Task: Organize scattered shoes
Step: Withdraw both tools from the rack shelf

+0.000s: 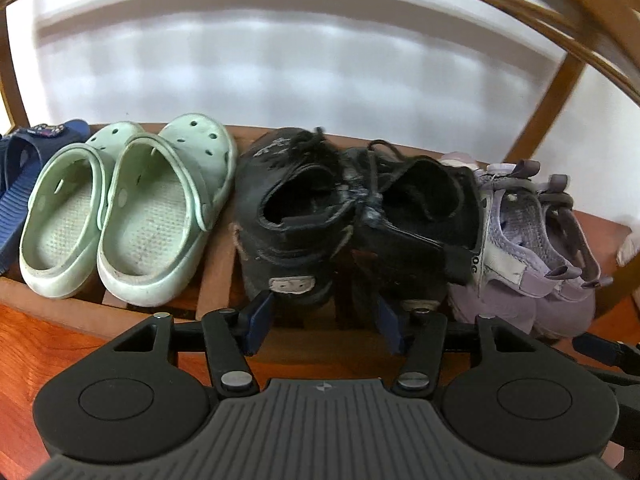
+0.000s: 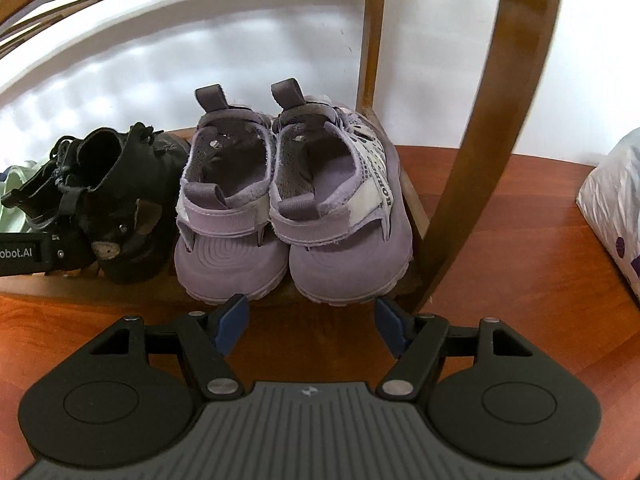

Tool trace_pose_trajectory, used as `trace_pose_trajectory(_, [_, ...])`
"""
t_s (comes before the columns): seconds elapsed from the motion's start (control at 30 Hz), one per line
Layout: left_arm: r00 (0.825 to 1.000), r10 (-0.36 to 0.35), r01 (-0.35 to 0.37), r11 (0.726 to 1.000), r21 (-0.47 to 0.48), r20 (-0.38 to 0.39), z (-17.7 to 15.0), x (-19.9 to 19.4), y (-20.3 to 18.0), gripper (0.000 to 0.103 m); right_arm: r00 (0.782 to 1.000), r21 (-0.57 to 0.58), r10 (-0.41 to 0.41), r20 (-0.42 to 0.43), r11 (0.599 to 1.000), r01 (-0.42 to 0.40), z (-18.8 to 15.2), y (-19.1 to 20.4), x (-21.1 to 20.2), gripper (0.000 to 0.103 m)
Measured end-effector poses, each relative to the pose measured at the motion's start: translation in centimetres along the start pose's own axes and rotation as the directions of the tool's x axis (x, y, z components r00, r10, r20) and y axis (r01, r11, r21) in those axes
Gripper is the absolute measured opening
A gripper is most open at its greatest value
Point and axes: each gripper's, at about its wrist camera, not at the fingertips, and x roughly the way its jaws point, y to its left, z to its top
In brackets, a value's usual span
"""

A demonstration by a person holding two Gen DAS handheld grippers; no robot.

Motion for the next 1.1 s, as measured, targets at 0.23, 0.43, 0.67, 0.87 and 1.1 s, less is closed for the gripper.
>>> trace_pose_trajectory(0.23, [1.0,-0.01,0.01,1.0,-0.015,-0.005,0.2,-0.4,0.5,0.057,1.0,0.0,-0.003,-0.015,1.0,0.003,0.9,-0.5,0.7,0.075])
trace_pose_trajectory(0.43, [0.999,-0.034,0.034,0.999,-0.007,-0.002,-0.4,-2.3,0.0,0.058,1.0,0.0,-0.005,-0.002,1.0,0.005,0.8,-0.7,-0.8,0.075])
trace_pose_trajectory(0.67, [0.999,-0.052,0.052,0.999,0.004,0.011,-0.7,-4.7,-0.3,0.059,1.0,0.04,0.019,0.011,0.999,-0.019,0.3,-1.5,-4.7,0.075])
trace_pose_trajectory(0.87, [0.998,-0.068,0.068,0.998,-0.001,0.014,-1.4,-7.5,-0.1,0.06,0.998,0.066,0.052,0.035,0.996,-0.055,0.7,-2.0,-8.8,0.076])
trace_pose_trajectory(1.1, [0.997,-0.077,0.077,0.997,0.013,0.022,-2.2,-10.9,0.2,0.064,0.995,0.086,0.08,0.052,0.993,-0.085,-0.3,-2.3,-13.4,0.079])
